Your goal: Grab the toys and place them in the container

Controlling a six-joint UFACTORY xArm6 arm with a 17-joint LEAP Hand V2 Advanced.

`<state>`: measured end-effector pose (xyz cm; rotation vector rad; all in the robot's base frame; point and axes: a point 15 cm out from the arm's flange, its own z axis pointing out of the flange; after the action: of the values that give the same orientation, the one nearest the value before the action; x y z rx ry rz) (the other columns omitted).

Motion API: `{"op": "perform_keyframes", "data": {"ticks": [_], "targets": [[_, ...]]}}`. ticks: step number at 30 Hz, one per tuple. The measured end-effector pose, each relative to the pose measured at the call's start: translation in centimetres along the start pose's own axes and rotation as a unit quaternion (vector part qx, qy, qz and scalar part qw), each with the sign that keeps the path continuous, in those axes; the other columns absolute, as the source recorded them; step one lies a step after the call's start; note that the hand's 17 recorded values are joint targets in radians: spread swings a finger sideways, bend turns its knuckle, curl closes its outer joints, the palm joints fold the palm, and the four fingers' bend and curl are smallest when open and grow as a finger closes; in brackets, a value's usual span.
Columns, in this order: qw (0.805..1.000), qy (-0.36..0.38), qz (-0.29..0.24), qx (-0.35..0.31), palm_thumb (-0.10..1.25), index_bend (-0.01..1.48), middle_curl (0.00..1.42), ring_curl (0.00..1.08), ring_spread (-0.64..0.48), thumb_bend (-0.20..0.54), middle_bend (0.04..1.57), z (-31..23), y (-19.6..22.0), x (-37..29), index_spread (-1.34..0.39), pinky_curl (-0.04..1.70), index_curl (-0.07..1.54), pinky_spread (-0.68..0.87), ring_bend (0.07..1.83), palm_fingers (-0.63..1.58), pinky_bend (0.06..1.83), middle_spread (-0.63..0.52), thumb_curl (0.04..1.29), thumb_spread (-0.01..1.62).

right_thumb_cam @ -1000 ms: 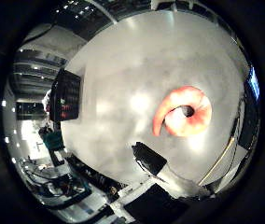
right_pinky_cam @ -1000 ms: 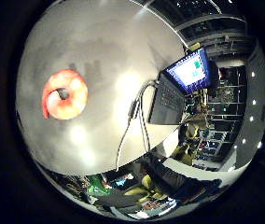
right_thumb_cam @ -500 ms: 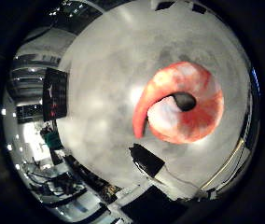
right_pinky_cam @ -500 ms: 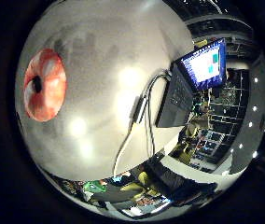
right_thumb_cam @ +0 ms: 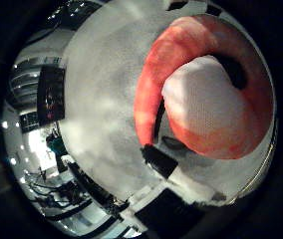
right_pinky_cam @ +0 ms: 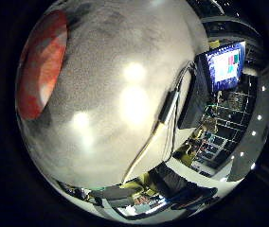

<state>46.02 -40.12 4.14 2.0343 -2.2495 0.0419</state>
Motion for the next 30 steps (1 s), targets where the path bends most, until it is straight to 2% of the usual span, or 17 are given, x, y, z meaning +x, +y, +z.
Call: {"op": "perform_keyframes", "data": {"ticks": [2, 3, 4, 5, 6, 7, 9, 10, 11, 12, 15, 18, 21, 26, 30], "targets": [[1.0, 0.002, 0.0, 0.002, 0.61, 0.14, 0.35, 0.29, 0.01, -0.015, 0.32, -0.2, -0.2, 0.2, -0.33, 0.29, 0.24, 0.27, 0.52, 0.41, 0.46, -0.02, 0.31, 1.0], [1.0, 0.002, 0.0, 0.003, 0.63, 0.14, 0.36, 0.32, -0.06, -0.016, 0.35, -0.2, -0.2, 0.2, -0.33, 0.29, 0.23, 0.18, 0.62, 0.54, 0.49, -0.05, 0.31, 1.0], [1.0, 0.002, 0.0, 0.003, 0.63, 0.14, 0.37, 0.32, -0.08, -0.019, 0.36, -0.2, -0.2, 0.2, -0.33, 0.29, 0.23, 0.15, 0.63, 0.54, 0.51, -0.07, 0.31, 1.0], [1.0, 0.002, 0.001, 0.003, 0.64, 0.13, 0.38, 0.35, -0.12, -0.016, 0.41, -0.2, -0.2, 0.3, -0.34, 0.32, 0.23, 0.07, 0.73, 0.77, 0.6, -0.1, 0.31, 1.0], [1.0, 0.002, 0.001, 0.002, 0.65, 0.12, 0.38, 0.34, -0.14, -0.014, 0.42, -0.2, -0.1, 0.3, -0.35, 0.3, 0.21, 0.02, 0.75, 0.88, 0.63, -0.11, 0.32, 1.0], [1.0, 0.002, 0.002, 0.003, 0.67, 0.13, 0.4, 0.35, -0.19, -0.014, 0.46, -0.3, -0.1, 0.4, -0.37, 0.32, 0.2, -0.13, 0.81, 1.04, 0.73, -0.15, 0.32, 1.0], [1.0, 0.004, 0.002, 0.004, 0.68, 0.2, 0.45, 0.41, -0.22, -0.019, 0.57, -0.5, -0.1, 0.7, -0.4, 0.37, 0.24, -0.27, 0.88, 1.21, 0.8, -0.19, 0.32, 1.0], [1.0, 0.005, 0.004, 0.006, 0.69, 0.29, 0.48, 0.44, -0.24, -0.019, 0.64, -0.9, 0.0, 0.9, -0.42, 0.4, 0.29, -0.34, 0.93, 1.28, 0.83, -0.21, 0.32, 1.0], [1.0, 0.006, 0.005, 0.008, 0.69, 0.31, 0.51, 0.45, -0.24, -0.021, 0.69, -1.0, 0.0, 1.1, -0.43, 0.41, 0.3, -0.37, 0.95, 1.28, 0.86, -0.21, 0.32, 1.0], [1.0, 0.008, 0.006, 0.01, 0.7, 0.38, 0.52, 0.46, -0.24, -0.021, 0.73, -1.3, 0.0, 1.3, -0.43, 0.42, 0.33, -0.38, 0.97, 1.36, 0.89, -0.21, 0.32, 1.0], [1.0, 0.015, 0.011, 0.019, 0.71, 0.63, 0.58, 0.5, -0.23, -0.021, 0.89, -2.8, 0.2, 2.5, -0.4, 0.49, 0.46, -0.39, 1.05, 1.38, 1.0, -0.19, 0.32, 1.0], [0.999, 0.025, 0.016, 0.033, 0.73, 0.74, 0.6, 0.51, -0.22, -0.017, 0.95, -5.0, 0.3, 3.8, -0.38, 0.51, 0.51, -0.37, 1.08, 1.4, 1.05, -0.18, 0.32, 1.0], [0.998, 0.039, 0.025, 0.051, 0.74, 0.94, 0.64, 0.56, -0.2, -0.022, 1.09, -8.2, 0.8, 5.1, -0.31, 0.59, 0.61, -0.31, 1.23, 1.33, 1.15, -0.14, 0.32, 1.0], [0.995, 0.06, 0.025, 0.081, 0.77, 1.08, 0.66, 0.59, -0.18, -0.019, 1.22, -14.6, 1.6, 5.0, -0.26, 0.69, 0.67, -0.25, 1.33, 1.24, 1.24, -0.12, 0.33, 0.99], [0.993, 0.069, 0.011, 0.095, 0.8, 1.13, 0.66, 0.6, -0.17, -0.019, 1.28, -19.7, 2.4, 2.5, -0.23, 0.76, 0.69, -0.23, 1.37, 1.21, 1.25, -0.11, 0.34, 0.98]]}}
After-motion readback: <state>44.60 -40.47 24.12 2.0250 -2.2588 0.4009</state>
